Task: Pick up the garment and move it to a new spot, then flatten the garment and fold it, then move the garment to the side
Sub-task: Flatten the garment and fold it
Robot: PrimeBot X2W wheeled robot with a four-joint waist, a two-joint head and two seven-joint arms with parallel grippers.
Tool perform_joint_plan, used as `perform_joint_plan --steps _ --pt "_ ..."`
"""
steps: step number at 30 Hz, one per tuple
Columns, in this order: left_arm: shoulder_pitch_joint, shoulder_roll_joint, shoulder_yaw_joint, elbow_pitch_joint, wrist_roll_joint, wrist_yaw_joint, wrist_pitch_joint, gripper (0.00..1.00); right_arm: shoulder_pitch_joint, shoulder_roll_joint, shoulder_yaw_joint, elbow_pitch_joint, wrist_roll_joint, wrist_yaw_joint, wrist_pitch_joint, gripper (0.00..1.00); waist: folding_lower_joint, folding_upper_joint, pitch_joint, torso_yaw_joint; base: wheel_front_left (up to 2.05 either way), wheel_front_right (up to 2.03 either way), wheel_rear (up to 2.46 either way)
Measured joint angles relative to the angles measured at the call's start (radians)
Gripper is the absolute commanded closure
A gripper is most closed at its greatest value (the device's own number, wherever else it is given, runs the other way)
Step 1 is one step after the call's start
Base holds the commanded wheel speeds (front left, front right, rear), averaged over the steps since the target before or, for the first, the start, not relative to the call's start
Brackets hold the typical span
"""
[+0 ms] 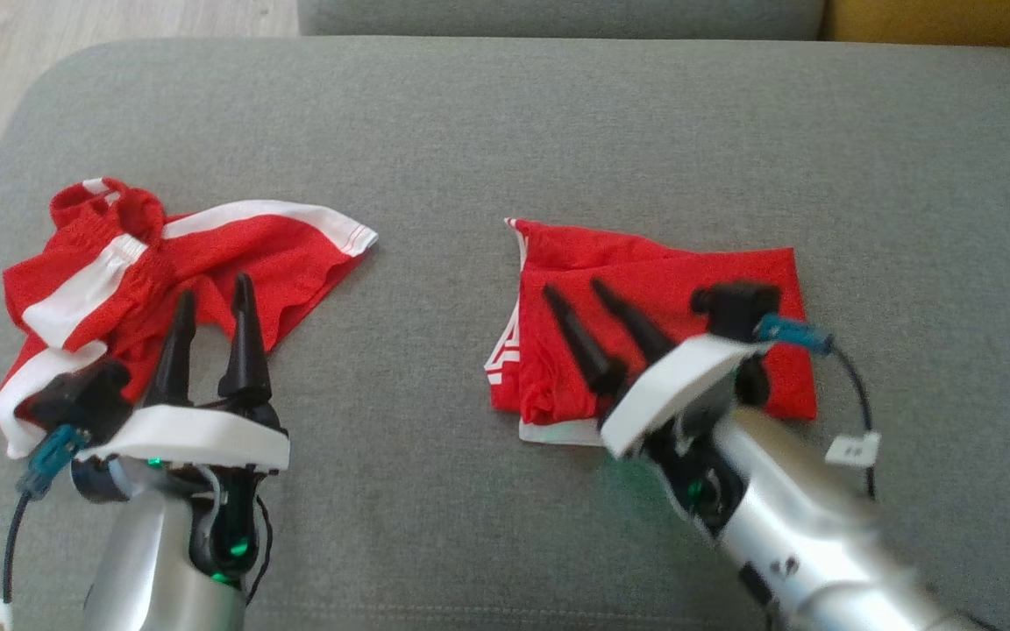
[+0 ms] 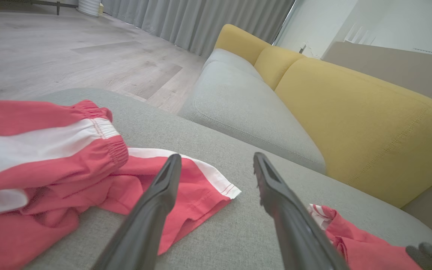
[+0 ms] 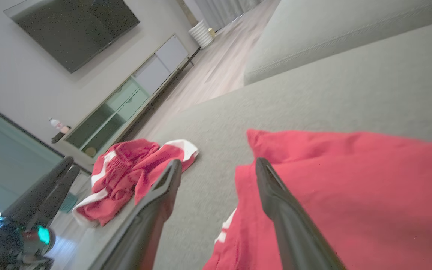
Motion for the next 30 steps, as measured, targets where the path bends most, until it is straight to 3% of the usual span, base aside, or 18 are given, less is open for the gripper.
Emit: perform_joint_plan --steps 3,9,14,21,30 --pt "0.0 0.0 0.0 -0.001 0.0 0.0 0.0 0.0 -0.05 0.0 -0.05 0.036 -0.03 0.0 -0.026 0.0 0.0 0.0 -0.006 -0.01 0.0 0.0 0.0" --pt "0.002 0.0 0.001 -0.019 0.0 0.0 0.0 0.0 -0.116 -0.004 -0.221 0.107 -0.234 0.0 -0.049 0.0 0.0 0.0 -0.015 -0.038 0.0 0.0 0.0" --pt "0.002 0.0 -0.001 -0.055 -0.011 0.0 0.0 0.0 -0.105 -0.062 -0.348 0.07 -0.405 0.0 -0.086 0.0 0.0 0.0 -0.02 -0.054 0.0 0.0 0.0" --pt "0.021 0.0 -0.013 -0.086 -0.01 -0.001 0.0 0.0 0.085 -0.117 -0.526 -0.081 -0.607 0.0 -0.138 0.0 0.0 0.0 -0.031 -0.062 0.0 0.0 0.0" --pt "0.119 0.002 -0.038 -0.109 0.016 0.009 0.0 0.0 0.291 -0.028 -0.676 -0.222 -0.735 0.0 -0.14 0.0 0.0 0.0 -0.052 -0.079 0.0 0.0 0.0"
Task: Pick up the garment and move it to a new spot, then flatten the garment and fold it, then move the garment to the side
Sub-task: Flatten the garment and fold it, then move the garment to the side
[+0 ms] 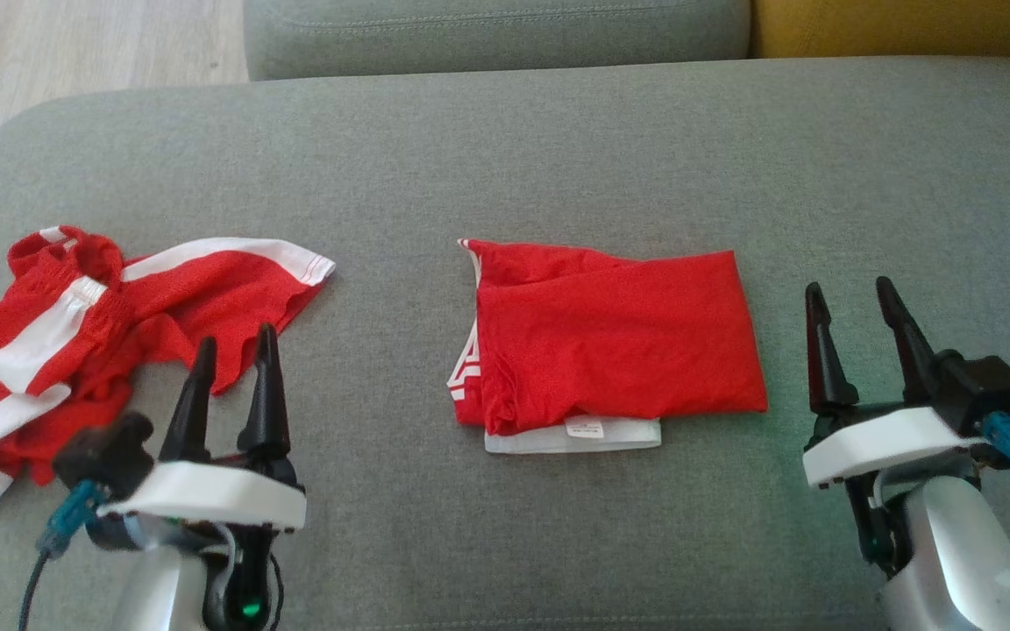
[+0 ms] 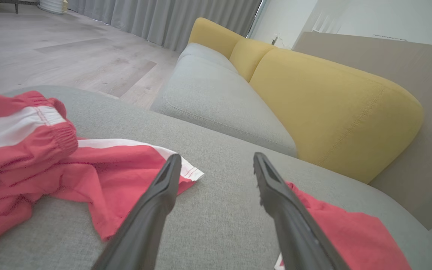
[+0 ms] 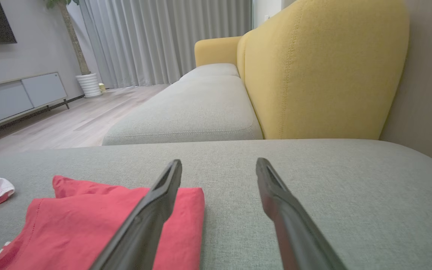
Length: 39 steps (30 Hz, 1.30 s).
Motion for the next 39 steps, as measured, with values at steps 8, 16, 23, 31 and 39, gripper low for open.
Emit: perform_joint_plan --steps 8,16,23,31,39 --pt "0.029 0.0 -0.004 -0.027 0.001 0.01 0.0 0.0 0.035 0.025 -0.032 -0.073 -0.024 0.0 0.025 0.0 0.0 0.0 0.011 0.002 0.0 0.0 0.0" --pt "0.006 0.0 -0.021 -0.028 0.001 0.009 0.0 0.0 0.029 0.033 -0.023 -0.063 0.011 0.0 0.116 0.0 0.0 0.0 0.045 0.013 0.0 0.0 0.0" --pt "-0.016 0.0 -0.027 -0.025 0.001 0.008 0.0 0.0 -0.04 0.038 -0.009 0.031 0.087 0.0 0.21 0.0 0.0 0.0 0.092 0.032 0.0 0.0 0.0" --pt "-0.051 0.0 -0.025 -0.022 0.002 0.007 0.0 0.0 -0.096 0.037 0.026 0.17 0.176 0.0 0.249 0.0 0.0 0.0 0.143 0.056 0.0 0.0 0.0" --pt "-0.08 -0.001 -0.014 -0.021 0.002 0.007 0.0 0.0 -0.169 0.035 0.089 0.226 0.227 0.0 0.234 1.0 0.0 0.0 0.171 0.056 0.0 0.0 0.0"
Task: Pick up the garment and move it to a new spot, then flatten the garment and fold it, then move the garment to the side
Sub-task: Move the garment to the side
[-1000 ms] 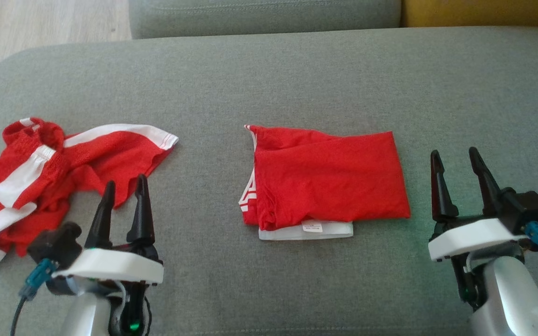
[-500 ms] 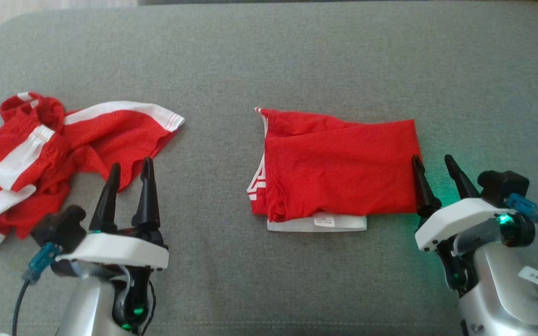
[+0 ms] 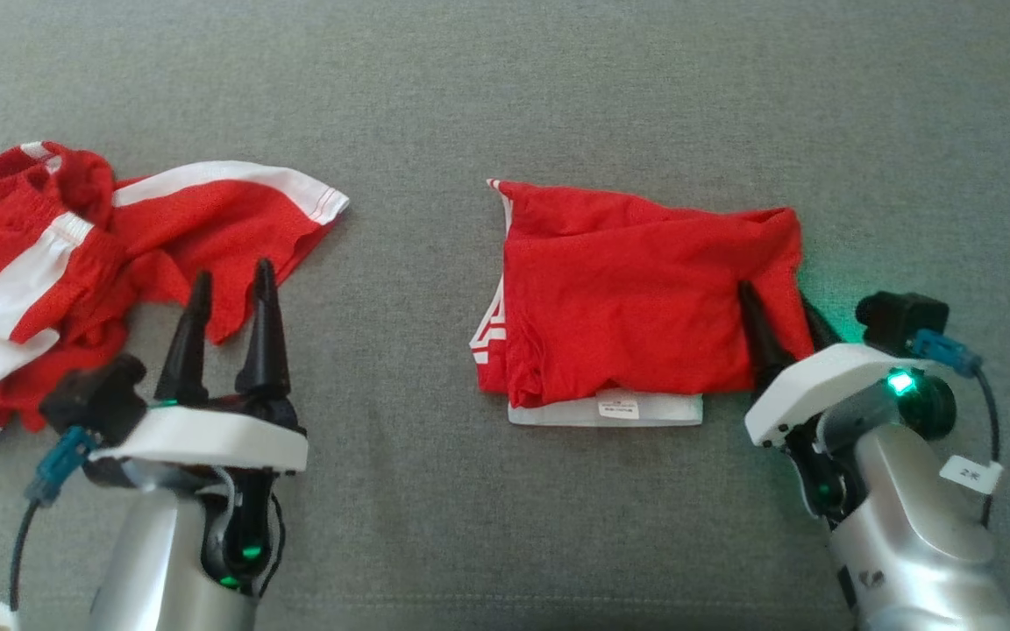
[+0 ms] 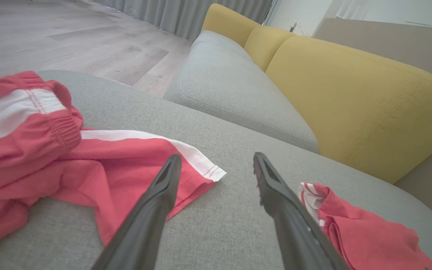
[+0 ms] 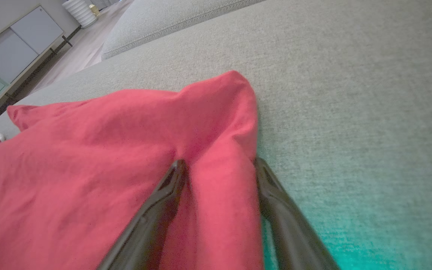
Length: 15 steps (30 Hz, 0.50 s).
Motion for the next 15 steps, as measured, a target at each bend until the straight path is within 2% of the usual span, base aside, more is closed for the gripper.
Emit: perform_joint_plan --steps 3,7,11,15 --pt "-0.007 0.0 0.014 0.0 0.0 0.0 0.0 0.0 -0.013 0.001 0.01 0.013 -0.025 0.0 -0.021 1.0 0.0 0.0 0.001 -0.009 0.0 0.0 0.0" --pt "-0.007 0.0 0.02 0.0 0.0 0.0 0.0 0.0 -0.023 -0.016 0.017 0.003 -0.156 0.0 -0.068 1.0 0.0 0.0 -0.002 -0.025 0.0 0.0 0.0" --pt "-0.007 0.0 0.023 0.0 0.002 0.0 0.0 0.0 -0.064 -0.097 0.034 -0.066 -0.25 0.0 -0.101 1.0 0.0 0.0 -0.009 -0.044 0.0 0.0 0.0" --pt "-0.007 0.0 0.027 0.0 0.002 0.0 0.0 0.0 -0.119 -0.202 0.078 -0.154 -0.271 0.0 -0.109 1.0 0.0 0.0 -0.012 -0.066 0.0 0.0 0.0"
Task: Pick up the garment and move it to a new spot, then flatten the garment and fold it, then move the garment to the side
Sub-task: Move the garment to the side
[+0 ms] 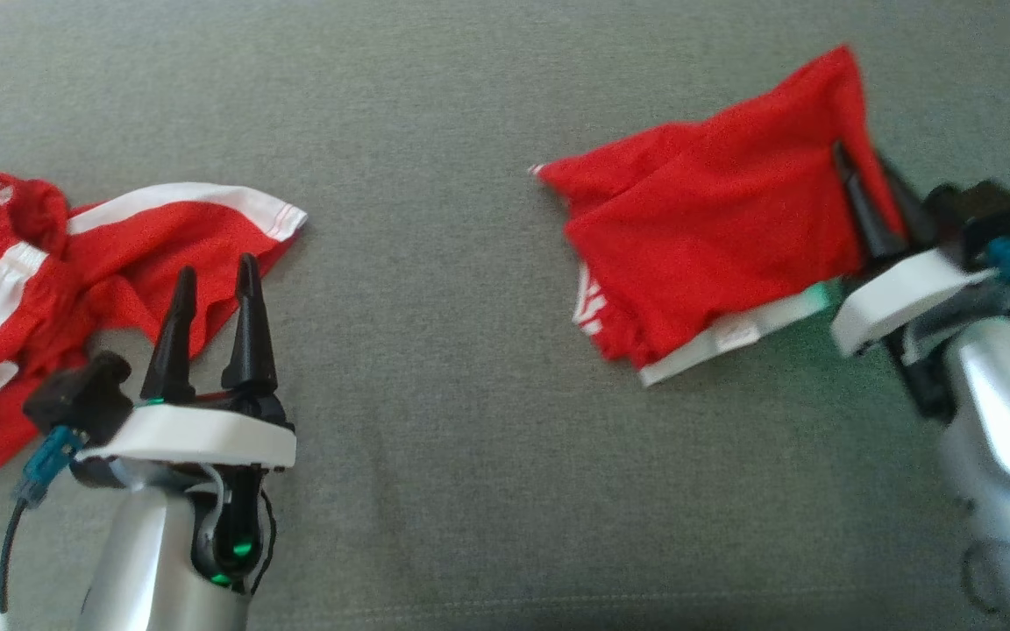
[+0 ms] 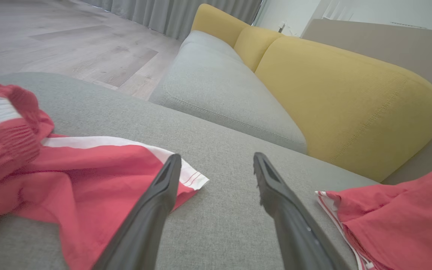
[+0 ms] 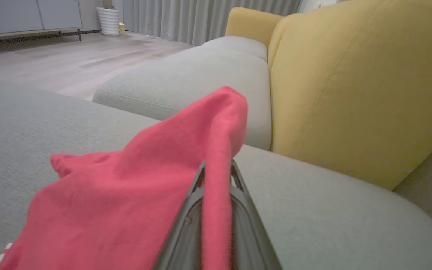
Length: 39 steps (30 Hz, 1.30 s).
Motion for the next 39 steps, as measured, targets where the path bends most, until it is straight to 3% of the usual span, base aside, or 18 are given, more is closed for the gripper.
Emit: perform_joint_plan --steps 4,9,15,23,27,29,30,31,33,39 --pt "0.0 0.0 0.005 0.0 0.004 -0.006 0.0 0.0 -0.033 -0.102 0.038 -0.039 0.025 0.0 0.056 1.0 0.0 0.0 0.007 -0.021 0.0 0.0 0.0" --pt "-0.017 0.0 0.004 0.0 0.009 -0.015 0.0 0.0 -0.088 -0.226 0.052 -0.002 0.077 0.0 0.123 1.0 0.0 0.0 0.039 -0.034 0.0 0.0 0.0" --pt "-0.057 0.0 0.009 -0.001 0.019 -0.026 0.0 0.0 -0.157 -0.309 -0.005 0.087 0.101 0.0 0.151 1.0 0.0 0.0 0.085 -0.033 0.0 0.0 0.0" --pt "-0.06 0.0 0.044 -0.001 0.025 -0.034 0.0 0.0 -0.189 -0.316 -0.157 0.148 0.034 0.0 0.169 1.0 0.0001 0.0 0.119 -0.035 0.0 0.0 0.0" --pt "-0.061 -0.001 0.047 -0.001 0.025 -0.035 0.0 0.0 -0.189 -0.27 -0.19 0.153 0.011 0.0 0.185 1.0 0.0 0.0 0.12 -0.042 0.0 0.0 0.0" --pt "-0.061 0.0 0.047 -0.001 0.025 -0.035 0.0 0.0 -0.189 -0.258 -0.206 0.153 0.009 0.0 0.185 0.66 0.0 0.0 0.119 -0.044 0.0 0.0 0.0" --pt "-0.061 -0.001 0.047 -0.001 0.025 -0.035 0.0 0.0 -0.189 -0.253 -0.213 0.153 0.01 0.0 0.186 0.56 0.0001 0.0 0.119 -0.045 0.0 0.0 0.0" --pt "-0.062 -0.001 0.046 0.0 0.025 -0.035 0.0 0.0 -0.189 -0.251 -0.214 0.153 0.012 0.0 0.193 0.52 0.0001 0.0 0.118 -0.046 0.0 0.0 0.0" --pt "-0.062 -0.001 0.047 0.0 0.025 -0.035 0.0 0.0 -0.188 -0.245 -0.213 0.141 0.017 0.0 0.195 0.0 0.0 0.0 0.117 -0.046 0.0 0.0 0.0" --pt "-0.061 -0.001 0.044 0.02 0.025 -0.037 0.0 0.0 -0.188 -0.222 -0.237 0.076 0.032 0.0 0.175 0.0 0.0 0.0 0.1 -0.045 0.0 0.0 0.0"
